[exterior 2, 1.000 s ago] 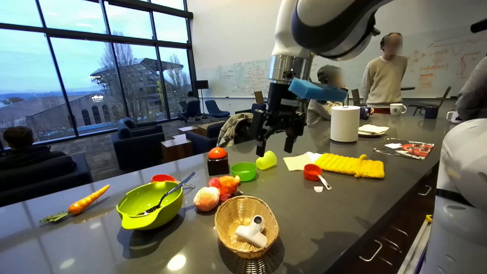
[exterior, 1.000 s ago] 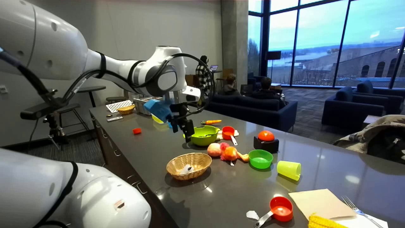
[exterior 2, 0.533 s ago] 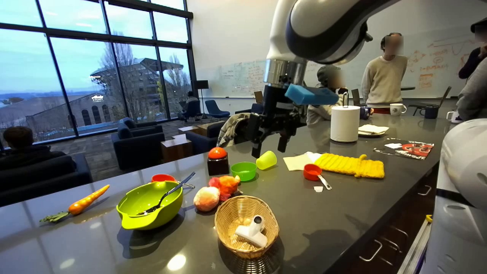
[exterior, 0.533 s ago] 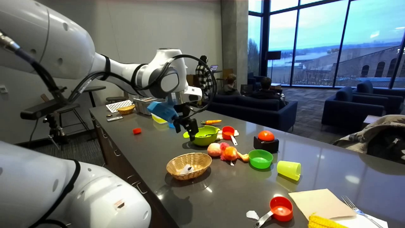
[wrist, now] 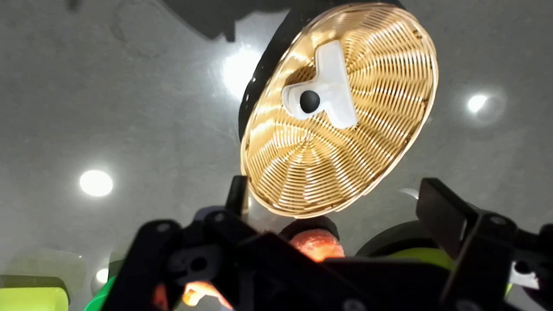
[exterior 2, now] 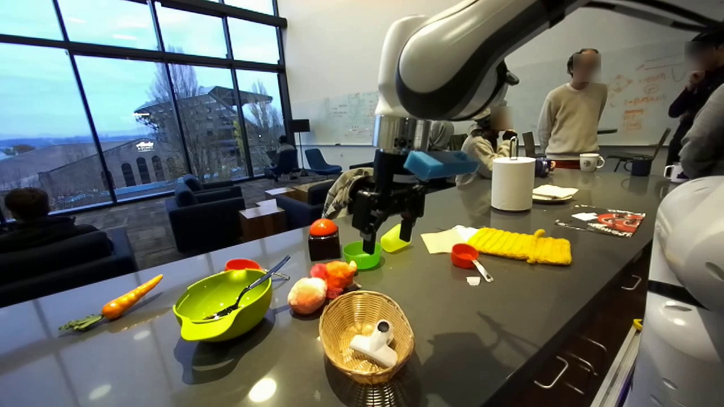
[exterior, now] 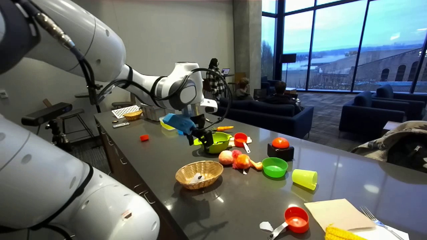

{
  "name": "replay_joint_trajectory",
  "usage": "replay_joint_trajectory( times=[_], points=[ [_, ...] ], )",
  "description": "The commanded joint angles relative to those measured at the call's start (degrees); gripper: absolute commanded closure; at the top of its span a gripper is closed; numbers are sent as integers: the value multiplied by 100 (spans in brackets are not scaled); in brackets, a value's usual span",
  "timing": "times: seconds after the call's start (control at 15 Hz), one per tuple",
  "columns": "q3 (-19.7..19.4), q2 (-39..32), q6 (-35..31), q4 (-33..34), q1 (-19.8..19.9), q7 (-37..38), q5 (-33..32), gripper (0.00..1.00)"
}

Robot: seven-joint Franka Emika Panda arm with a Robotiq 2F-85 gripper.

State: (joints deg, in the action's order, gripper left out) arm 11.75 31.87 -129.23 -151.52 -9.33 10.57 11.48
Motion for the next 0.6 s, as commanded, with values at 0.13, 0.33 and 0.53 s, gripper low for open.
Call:
replay_joint_trajectory(
  times=[0.13, 0.33, 0.53],
  points=[
    [-18, -732, -116, 320, -153, -96, 19, 0],
    [-23, -1003, -248, 369, -175, -114, 23, 0],
    [-41, -1262, -464, 385, -165, -179, 7, 0]
  ],
)
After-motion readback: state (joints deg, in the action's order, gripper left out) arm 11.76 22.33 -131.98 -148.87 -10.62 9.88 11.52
